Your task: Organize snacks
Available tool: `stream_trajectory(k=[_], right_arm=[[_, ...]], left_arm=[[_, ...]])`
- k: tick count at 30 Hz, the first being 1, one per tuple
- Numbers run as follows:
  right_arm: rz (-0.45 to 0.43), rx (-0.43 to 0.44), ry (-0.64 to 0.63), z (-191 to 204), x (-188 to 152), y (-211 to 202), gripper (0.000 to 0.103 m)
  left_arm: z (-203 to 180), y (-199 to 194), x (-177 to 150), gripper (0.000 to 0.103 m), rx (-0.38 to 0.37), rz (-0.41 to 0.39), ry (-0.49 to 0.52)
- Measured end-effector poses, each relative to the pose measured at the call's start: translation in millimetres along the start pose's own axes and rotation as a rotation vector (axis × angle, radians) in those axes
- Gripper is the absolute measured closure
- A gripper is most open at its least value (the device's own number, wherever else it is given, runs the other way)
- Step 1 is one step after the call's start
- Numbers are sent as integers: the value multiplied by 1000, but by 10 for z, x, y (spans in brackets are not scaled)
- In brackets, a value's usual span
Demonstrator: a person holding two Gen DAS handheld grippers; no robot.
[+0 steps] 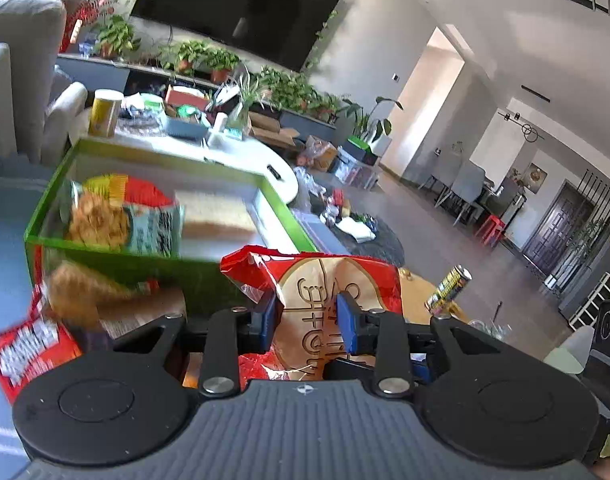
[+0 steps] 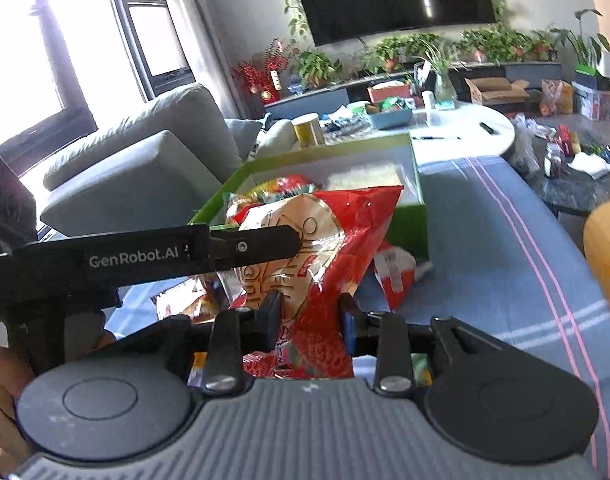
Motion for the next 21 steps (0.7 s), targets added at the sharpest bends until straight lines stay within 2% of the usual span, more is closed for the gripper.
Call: stream_trajectory(k=[11, 17, 21], right_arm=[[-38, 6, -89, -79, 708, 175, 0], [-18, 20, -105, -271, 1057, 502, 0], [12, 18, -111, -367, 1128, 746, 0]], left_arm=[[110, 212, 709, 74, 4, -97, -19], [323, 549, 966, 74, 26, -99, -67], [476, 824, 1009, 74, 46, -71, -97]])
Point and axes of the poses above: each gripper's, at about its wrist camera, not at the fingertips, and y roughly the way its jaws point, z to its left, x to its top, the point moved 2 cm from there along y, roughly the way its jaws point, and after that the axes turned 11 degrees about z, right-handed, at the moved point
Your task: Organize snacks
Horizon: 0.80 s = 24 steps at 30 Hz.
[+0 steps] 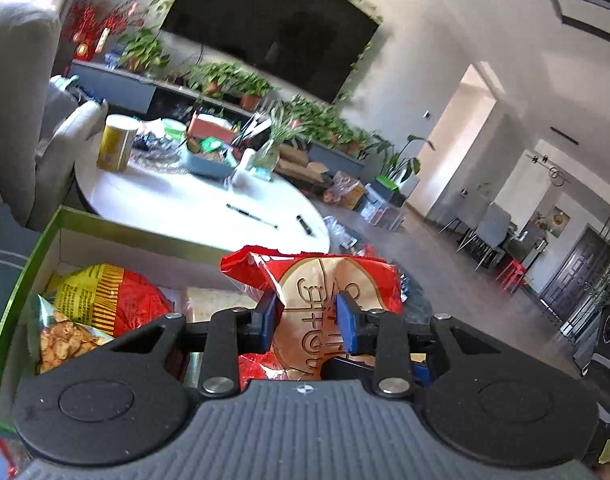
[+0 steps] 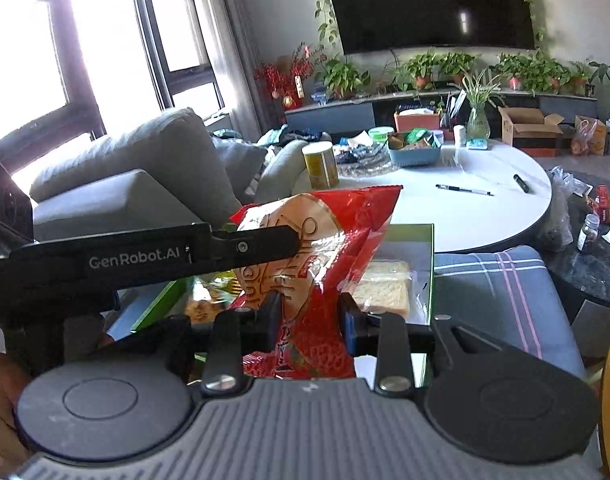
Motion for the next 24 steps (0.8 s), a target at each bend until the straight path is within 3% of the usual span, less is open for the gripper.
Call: stream_trajectory(k=[9, 12, 15, 18, 21, 24], right_arm=[[99, -21, 61, -194, -31, 269, 0], [106, -104, 92, -211, -25, 268, 0], [57, -119, 87, -207, -65, 180, 0], [-34, -176, 103, -189, -105, 10, 0], [-93, -160, 101, -181, -173, -192, 0], [-106, -167, 92, -176, -234, -316, 0]], left_arm=[[101, 357, -97, 75, 44, 92, -6], [89, 321, -106, 73, 41, 87, -4], [40, 167, -70, 62, 67, 32, 27], [-25, 19, -33, 59, 80, -4, 72], [-68, -138, -64, 52, 94, -17, 112], [-54, -287, -123, 51, 70, -9, 92]])
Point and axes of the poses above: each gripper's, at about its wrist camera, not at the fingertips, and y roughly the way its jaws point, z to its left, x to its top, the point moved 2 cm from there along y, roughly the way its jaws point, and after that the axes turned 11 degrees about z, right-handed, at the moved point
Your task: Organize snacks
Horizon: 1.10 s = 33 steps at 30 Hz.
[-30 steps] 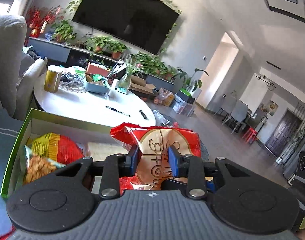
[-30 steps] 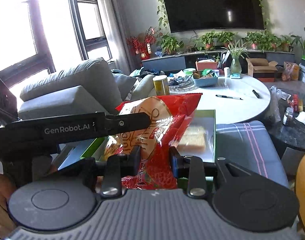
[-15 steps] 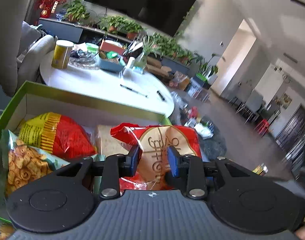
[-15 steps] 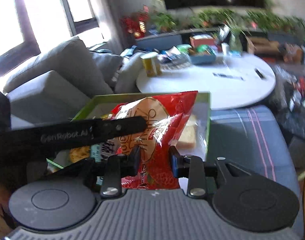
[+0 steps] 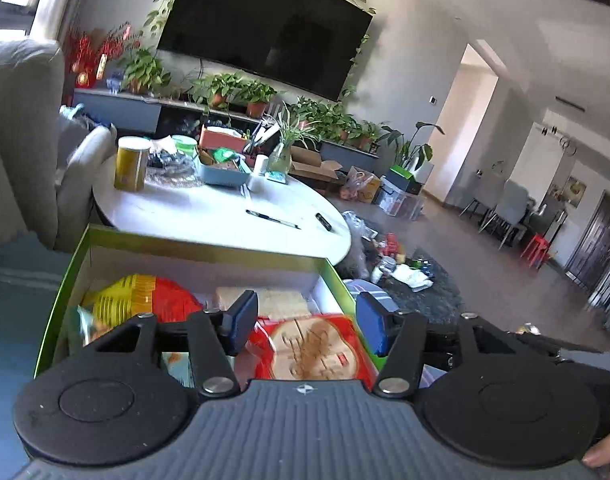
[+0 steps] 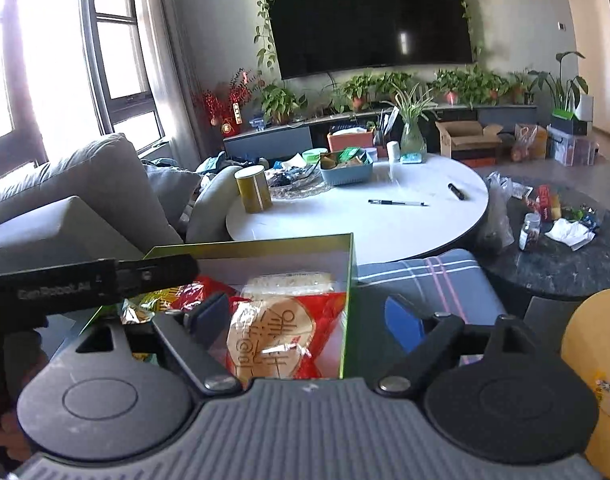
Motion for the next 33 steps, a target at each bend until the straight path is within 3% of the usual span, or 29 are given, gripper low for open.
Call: stream_trajectory(k=[8, 15, 19, 24, 33], right_arm=[[57, -12, -23, -11, -259, -96, 0], [227, 13, 66, -134, -737, -139, 0], [298, 36, 3, -100, -1051, -242, 0], [321, -29, -96, 35, -1338, -324, 0], [253, -131, -118, 154, -1459, -218, 0]], left_arm=[[91, -264, -286, 49, 7, 63, -32], [213, -627, -541, 43, 32, 71, -55], [260, -734, -720, 42, 64, 112, -21], [284, -836, -1013, 42, 38, 181, -3], [314, -965, -1375, 42, 41, 255, 58]])
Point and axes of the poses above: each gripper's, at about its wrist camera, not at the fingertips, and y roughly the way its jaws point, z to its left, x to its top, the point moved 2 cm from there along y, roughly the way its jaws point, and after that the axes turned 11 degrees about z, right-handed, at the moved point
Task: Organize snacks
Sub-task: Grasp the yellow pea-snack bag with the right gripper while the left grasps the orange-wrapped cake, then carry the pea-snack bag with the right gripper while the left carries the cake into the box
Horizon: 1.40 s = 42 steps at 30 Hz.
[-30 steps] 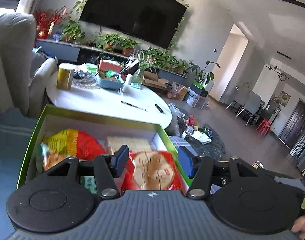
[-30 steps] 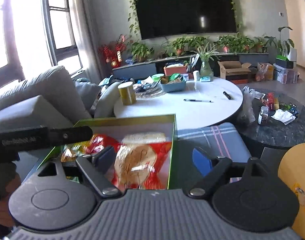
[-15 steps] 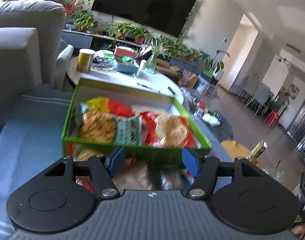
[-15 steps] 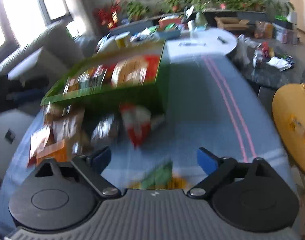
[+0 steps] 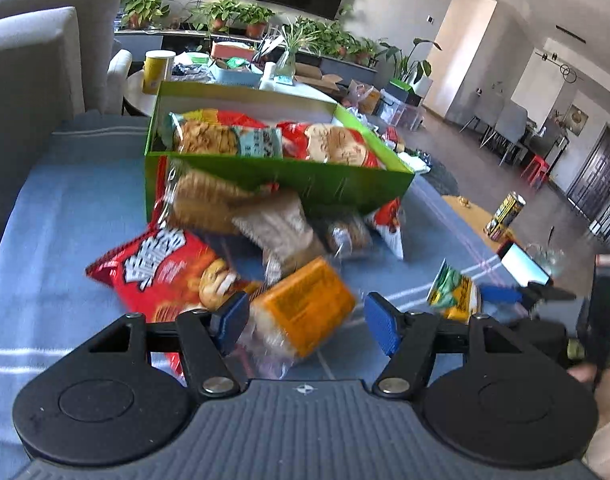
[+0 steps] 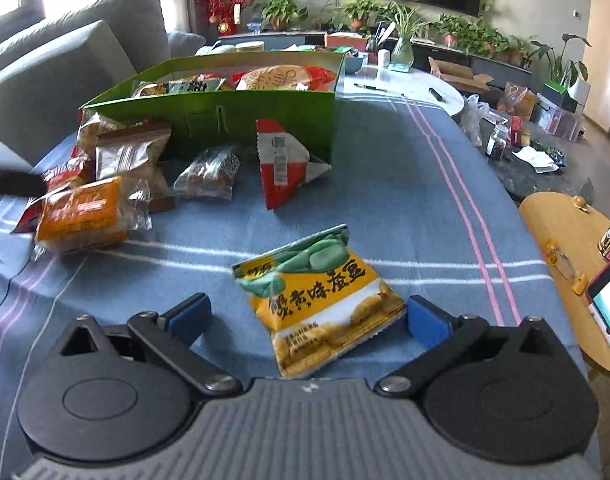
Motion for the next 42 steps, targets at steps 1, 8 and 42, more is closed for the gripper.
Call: stream_trajectory(k=[1, 8, 42], right_arm=[[-5, -6, 14, 0, 15, 10, 0], [-22, -15, 23, 97, -1, 17, 0], [-95, -21, 105, 318, -255, -304, 0]], left_arm=[[14, 4, -22, 42, 6, 4, -5], [27, 63, -64, 42, -21, 21, 7], [-222, 259, -142, 65, -78, 28, 205]])
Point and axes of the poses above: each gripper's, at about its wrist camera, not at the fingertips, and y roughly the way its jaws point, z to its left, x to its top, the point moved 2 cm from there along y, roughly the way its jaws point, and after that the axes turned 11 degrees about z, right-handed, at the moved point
